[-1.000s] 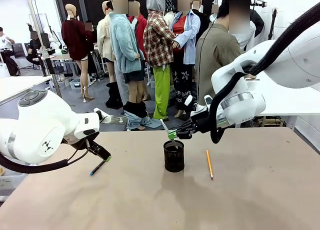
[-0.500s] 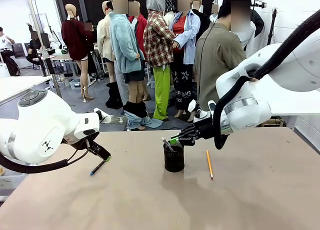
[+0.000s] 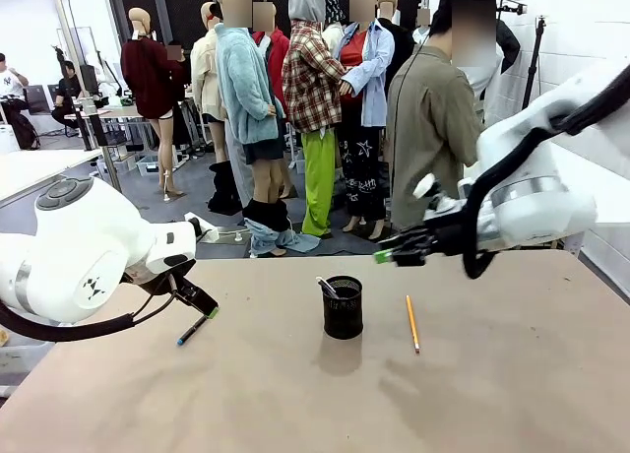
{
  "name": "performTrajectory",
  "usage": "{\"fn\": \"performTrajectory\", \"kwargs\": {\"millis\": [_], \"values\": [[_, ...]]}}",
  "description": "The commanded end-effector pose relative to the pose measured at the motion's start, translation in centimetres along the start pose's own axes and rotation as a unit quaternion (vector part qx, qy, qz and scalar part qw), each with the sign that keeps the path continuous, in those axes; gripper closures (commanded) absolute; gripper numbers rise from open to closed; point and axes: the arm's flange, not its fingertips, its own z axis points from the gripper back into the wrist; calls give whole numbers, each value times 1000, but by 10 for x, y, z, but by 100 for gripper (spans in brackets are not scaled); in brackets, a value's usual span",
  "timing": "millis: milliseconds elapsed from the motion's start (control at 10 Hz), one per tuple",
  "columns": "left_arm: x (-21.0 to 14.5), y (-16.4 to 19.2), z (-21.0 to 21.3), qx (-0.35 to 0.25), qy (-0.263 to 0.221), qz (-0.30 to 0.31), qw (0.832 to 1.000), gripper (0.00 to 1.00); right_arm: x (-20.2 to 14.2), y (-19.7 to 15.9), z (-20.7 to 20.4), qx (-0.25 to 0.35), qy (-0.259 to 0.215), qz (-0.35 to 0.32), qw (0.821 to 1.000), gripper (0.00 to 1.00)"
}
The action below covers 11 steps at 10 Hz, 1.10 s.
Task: Place the pens into the pen holder.
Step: Pick up a writing instrument from the table and place it into the Pen holder.
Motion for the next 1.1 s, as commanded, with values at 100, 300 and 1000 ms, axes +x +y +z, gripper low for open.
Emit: {"fn": "performTrajectory", "kwargs": {"millis": [100,300,1000], "values": [[0,2,1,0,-1,2,1000,0,32,13,55,-102,79,-67,989,52],[0,2,1,0,-1,2,1000,0,54,16,68,-135,168,-116,970,52],[0,2,1,0,-1,2,1000,0,91,18,24,-168,410,-210,872,52]]}}
